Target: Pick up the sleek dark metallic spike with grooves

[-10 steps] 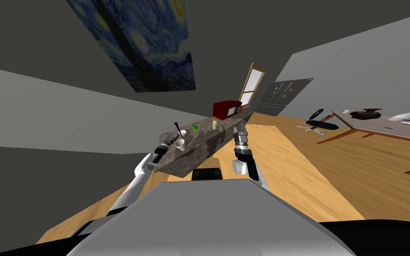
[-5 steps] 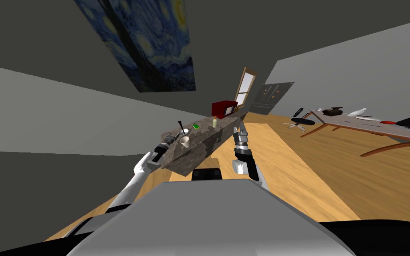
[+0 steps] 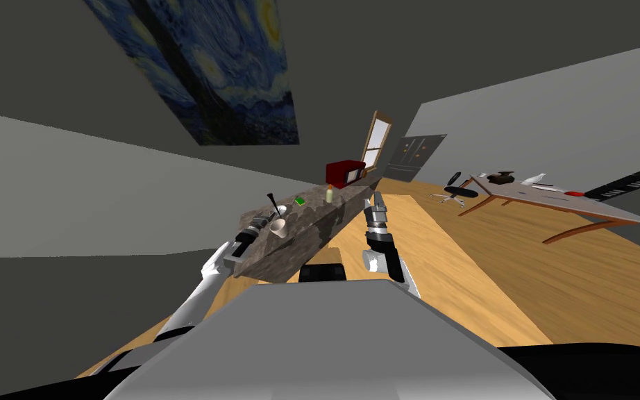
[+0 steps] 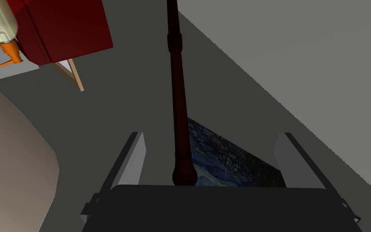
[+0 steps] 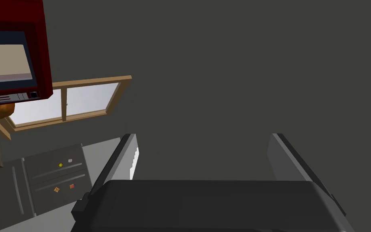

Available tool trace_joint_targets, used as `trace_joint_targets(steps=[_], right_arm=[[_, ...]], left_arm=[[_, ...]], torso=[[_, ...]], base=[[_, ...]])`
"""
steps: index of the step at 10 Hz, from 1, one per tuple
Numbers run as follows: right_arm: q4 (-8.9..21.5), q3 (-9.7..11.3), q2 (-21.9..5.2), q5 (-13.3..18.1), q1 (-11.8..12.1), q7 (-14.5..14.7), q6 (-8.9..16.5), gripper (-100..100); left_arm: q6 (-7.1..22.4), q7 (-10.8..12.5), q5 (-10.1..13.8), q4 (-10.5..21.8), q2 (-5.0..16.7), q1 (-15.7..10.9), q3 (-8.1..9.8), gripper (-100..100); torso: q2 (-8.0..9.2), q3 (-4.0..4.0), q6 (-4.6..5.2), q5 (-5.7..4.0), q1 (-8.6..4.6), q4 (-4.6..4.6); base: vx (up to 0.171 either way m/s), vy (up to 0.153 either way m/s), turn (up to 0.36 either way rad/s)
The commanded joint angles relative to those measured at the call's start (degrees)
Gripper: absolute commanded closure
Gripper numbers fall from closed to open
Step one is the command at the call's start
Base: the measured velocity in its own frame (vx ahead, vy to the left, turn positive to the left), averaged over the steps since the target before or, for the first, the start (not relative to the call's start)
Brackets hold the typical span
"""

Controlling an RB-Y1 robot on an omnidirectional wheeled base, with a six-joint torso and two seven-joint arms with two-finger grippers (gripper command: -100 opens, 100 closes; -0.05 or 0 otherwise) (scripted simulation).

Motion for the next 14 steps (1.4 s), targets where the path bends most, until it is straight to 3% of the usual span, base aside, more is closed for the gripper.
trace_joint_targets(steps=[1, 2, 3, 4, 5, 9, 11, 14], right_arm=[[0.00, 0.00, 0.00, 0.00, 0.00, 0.00, 0.00, 0], [0.00, 0.00, 0.00, 0.00, 0.00, 0.00, 0.00, 0], [0.00, -0.01, -0.01, 0.00, 0.00, 0.00, 0.00, 0], [0.00, -0.01, -0.01, 0.00, -0.01, 0.00, 0.00, 0], [0.00, -0.01, -0.01, 0.00, -0.01, 0.00, 0.00, 0], [0.00, -0.01, -0.01, 0.00, -0.01, 0.00, 0.00, 0], [0.00, -0.01, -0.01, 0.00, -0.01, 0.00, 0.00, 0], [0.01, -0.02, -0.02, 0.00, -0.03, 0.00, 0.01, 0]], left_arm=[[-0.01, -0.73, 0.78, 0.52, -0.05, 0.65, 0.45, -100], [-0.20, -0.45, 0.51, 0.57, -0.02, 0.36, 0.37, -100], [-0.24, -0.56, 0.56, 0.62, -0.05, 0.38, 0.39, 0], [-0.24, -0.55, 0.55, 0.61, -0.05, 0.36, 0.39, -100], [-0.24, -0.55, 0.55, 0.60, -0.04, 0.36, 0.41, 100], [-0.23, -0.55, 0.56, 0.60, -0.03, 0.36, 0.42, 100], [-1.30, -1.27, 0.54, 2.09, -0.43, -0.38, 0.66, -100], [-3.36, -2.64, 0.50, 4.95, -1.19, -1.80, 1.11, -100]], torso=[[0.00, 0.00, 0.00, 0.00, 0.00, 0.00], [-0.06, -0.03, 0.02, -0.01, -0.06, -0.01], [0.14, 0.07, -0.01, 0.03, 0.19, 0.02], [0.33, 0.19, -0.02, 0.08, 0.41, 0.07], [0.39, 0.22, 0.01, 0.12, 0.48, 0.08], [0.42, 0.24, 0.01, 0.13, 0.52, 0.08], [0.43, 0.24, 0.01, 0.13, 0.52, 0.08], [0.46, 0.21, 0.14, 0.33, 0.94, 0.02]], base=[[0.139, -0.156, -0.081], [0.067, -0.072, -0.006], [0.012, -0.013, 0.004], [0.005, -0.005, 0.004], [0.000, 0.000, 0.000], [0.000, 0.000, 0.000], [-0.021, 0.031, -0.094], [-0.081, 0.106, -0.210]])
